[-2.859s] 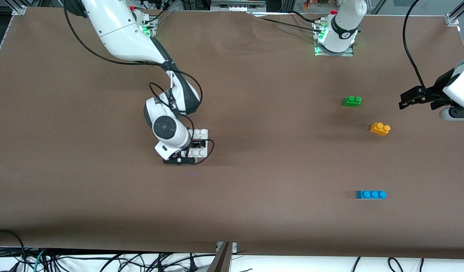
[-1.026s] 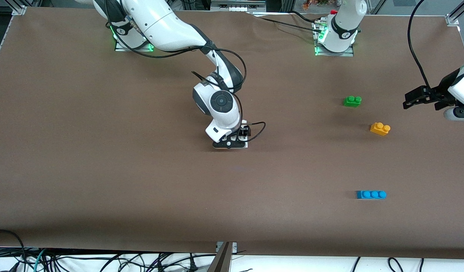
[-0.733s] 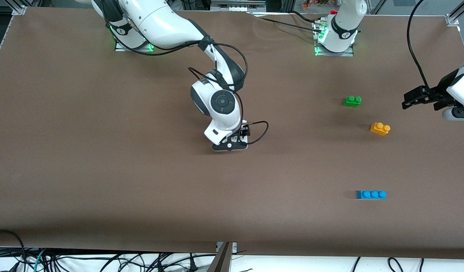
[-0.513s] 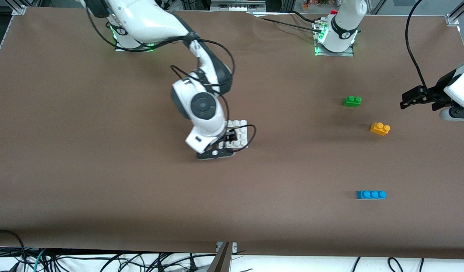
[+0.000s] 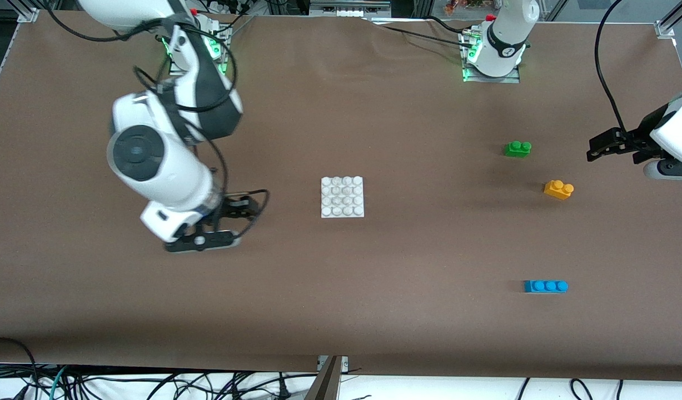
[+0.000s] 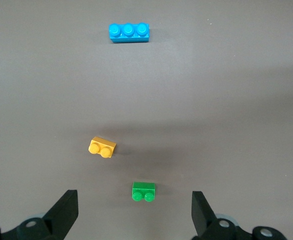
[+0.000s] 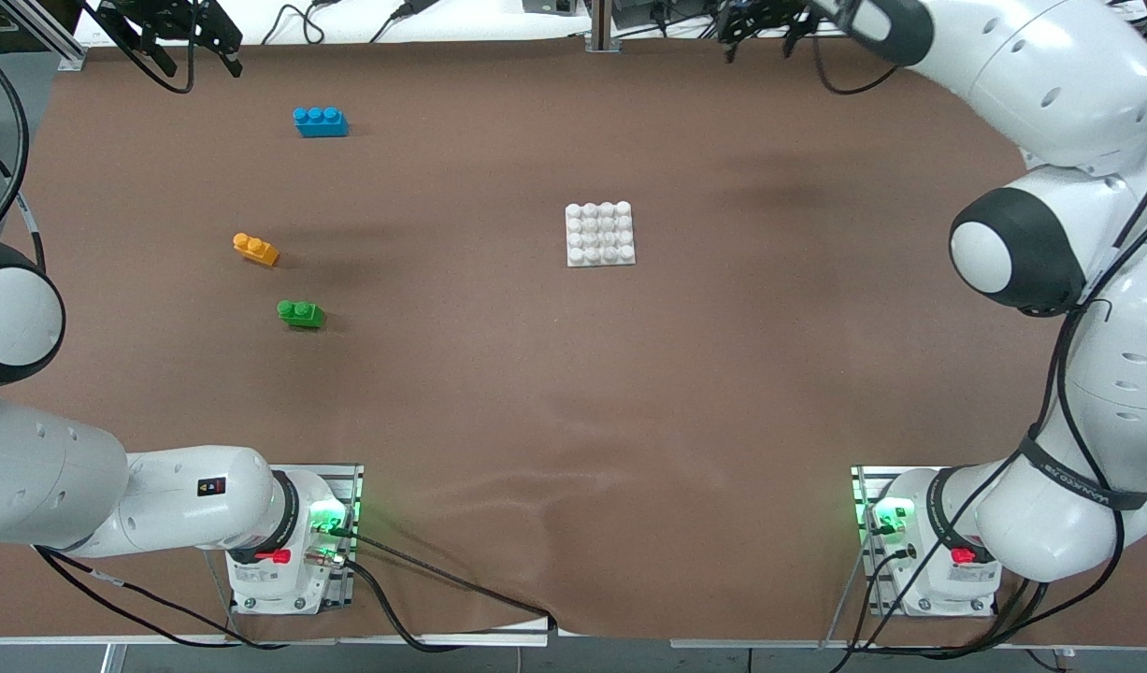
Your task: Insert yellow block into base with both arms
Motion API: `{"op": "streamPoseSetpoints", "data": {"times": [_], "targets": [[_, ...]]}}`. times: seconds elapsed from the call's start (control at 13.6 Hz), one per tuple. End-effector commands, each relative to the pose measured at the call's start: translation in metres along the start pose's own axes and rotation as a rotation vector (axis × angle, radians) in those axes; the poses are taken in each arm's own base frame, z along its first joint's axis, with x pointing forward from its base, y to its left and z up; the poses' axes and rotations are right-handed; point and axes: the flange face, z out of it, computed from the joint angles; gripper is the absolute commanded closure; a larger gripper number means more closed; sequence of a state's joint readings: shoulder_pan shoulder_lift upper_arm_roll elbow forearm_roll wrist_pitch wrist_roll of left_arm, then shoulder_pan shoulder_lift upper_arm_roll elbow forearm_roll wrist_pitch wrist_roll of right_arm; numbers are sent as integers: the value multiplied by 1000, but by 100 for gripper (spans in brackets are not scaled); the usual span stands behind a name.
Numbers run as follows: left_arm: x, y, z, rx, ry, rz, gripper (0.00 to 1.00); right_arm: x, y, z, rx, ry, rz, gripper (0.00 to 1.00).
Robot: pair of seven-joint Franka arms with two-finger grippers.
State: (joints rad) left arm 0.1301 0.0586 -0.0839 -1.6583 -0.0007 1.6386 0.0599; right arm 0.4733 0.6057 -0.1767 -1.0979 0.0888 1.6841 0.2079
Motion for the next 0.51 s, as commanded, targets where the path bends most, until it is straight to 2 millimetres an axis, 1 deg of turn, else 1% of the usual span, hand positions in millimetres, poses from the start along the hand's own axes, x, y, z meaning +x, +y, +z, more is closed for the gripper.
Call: {"op": "streamPoseSetpoints", "data": {"times": [0.0,0.07,0.15,0.22,0.29,0.44], "targets": [[-4,2,-2,-23,-3,12,0,-8,50,-28,-24,-24,17,1],[-4,2,-3,-23,-1,14,0,-12,74,-39,-30,-35,19,1],[-4,2,-3,-23,-1,12,0,-17,91,-55,-29,-33,28,0],[-4,2,-3,-23,-1,12,0,-22,114,-66,-25,-27,54,1],[-4,2,-3,-23,-1,12,0,-30,139,-73,-9,-31,86,1],[-4,-1,-3,-24,-3,15,0,-50,182,-83,19,-37,144,1]]}}
